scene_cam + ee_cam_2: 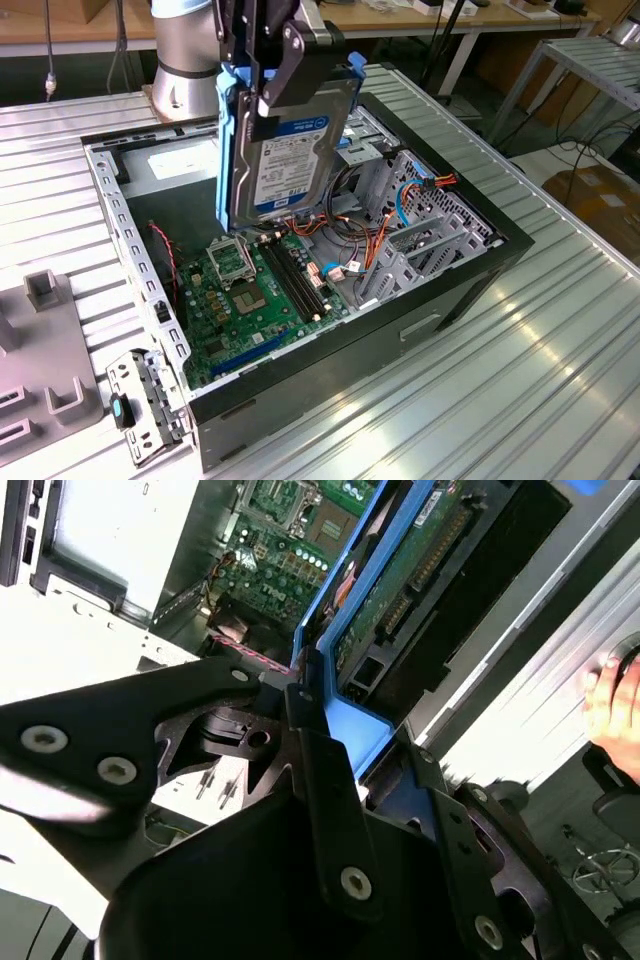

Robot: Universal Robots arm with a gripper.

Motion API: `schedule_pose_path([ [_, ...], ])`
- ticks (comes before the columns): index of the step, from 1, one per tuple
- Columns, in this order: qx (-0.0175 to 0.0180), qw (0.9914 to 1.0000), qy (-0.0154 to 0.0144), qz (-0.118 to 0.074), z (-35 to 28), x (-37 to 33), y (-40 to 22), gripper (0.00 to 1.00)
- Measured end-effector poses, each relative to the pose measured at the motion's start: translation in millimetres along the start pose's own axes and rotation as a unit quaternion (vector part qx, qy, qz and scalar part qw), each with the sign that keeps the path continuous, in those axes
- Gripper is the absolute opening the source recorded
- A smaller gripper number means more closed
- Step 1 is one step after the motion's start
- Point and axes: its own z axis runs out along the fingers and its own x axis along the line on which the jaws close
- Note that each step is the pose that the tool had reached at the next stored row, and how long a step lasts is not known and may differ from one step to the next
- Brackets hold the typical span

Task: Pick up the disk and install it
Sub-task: 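Insert the disk into the insertion slot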

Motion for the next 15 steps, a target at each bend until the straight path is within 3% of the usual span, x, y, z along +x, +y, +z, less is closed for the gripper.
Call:
schedule_pose_path([
  [8,-0.0003,1.00000,0.0002,0.000,0.3,2.9,-17.7,0.37],
  [12,-0.0003,1.00000,0.0000,0.000,0.7,7.5,-23.1,0.37],
  [15,-0.0003,1.00000,0.0001,0.000,0.8,12.4,-23.6,0.37],
])
